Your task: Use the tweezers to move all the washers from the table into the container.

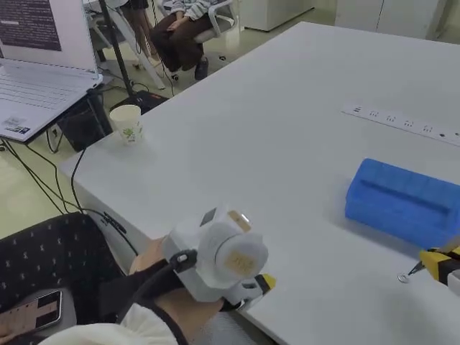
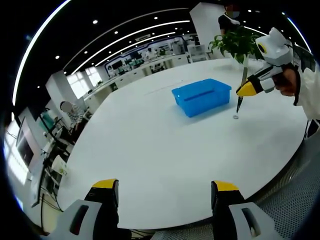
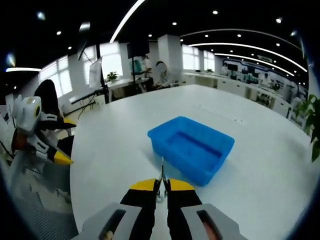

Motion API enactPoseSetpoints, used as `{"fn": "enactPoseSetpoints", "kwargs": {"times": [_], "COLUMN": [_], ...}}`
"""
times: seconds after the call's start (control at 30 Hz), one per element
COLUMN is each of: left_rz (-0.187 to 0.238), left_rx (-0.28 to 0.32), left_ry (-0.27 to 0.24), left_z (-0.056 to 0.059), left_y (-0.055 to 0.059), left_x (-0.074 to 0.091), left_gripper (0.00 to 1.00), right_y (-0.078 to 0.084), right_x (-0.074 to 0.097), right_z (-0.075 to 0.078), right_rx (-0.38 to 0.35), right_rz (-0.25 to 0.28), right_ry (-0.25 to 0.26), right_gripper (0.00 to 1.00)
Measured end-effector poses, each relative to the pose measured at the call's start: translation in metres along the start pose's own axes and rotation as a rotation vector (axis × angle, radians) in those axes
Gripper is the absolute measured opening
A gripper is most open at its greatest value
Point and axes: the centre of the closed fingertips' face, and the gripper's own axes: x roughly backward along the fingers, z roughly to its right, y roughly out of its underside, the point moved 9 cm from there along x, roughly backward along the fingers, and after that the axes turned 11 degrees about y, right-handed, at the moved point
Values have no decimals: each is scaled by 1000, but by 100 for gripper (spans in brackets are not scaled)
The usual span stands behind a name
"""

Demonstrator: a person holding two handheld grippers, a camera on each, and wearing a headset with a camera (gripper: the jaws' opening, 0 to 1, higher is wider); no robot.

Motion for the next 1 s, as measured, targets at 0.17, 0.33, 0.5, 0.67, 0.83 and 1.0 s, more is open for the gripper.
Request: {"fn": "enactPoseSetpoints", "kwargs": {"times": [0.17,0.33,0.5,0.67,0.83,1.0], "left_rz": [-2,-2,-4,-7,-10,-9], "left_rx": [-1,0,-1,-3,-3,-2], "left_ry": [0,0,-1,-1,-2,-3], "left_z": [0,0,0,0,-1,-1], "left_y": [0,0,1,1,2,2], "left_x": [0,0,1,0,1,0], "left_gripper": [77,76,76,76,76,76], "right_y": [3,5,8,8,10,11], "right_x": [-4,-6,-7,-8,-10,-10], "right_z": [-1,-2,-5,-5,-4,-6], "right_rx": [4,10,24,35,41,71], "right_rz": [-11,-18,-20,-15,-4,8], "right_ry": [3,5,7,12,15,29], "right_gripper": [4,4,4,4,3,2]}}
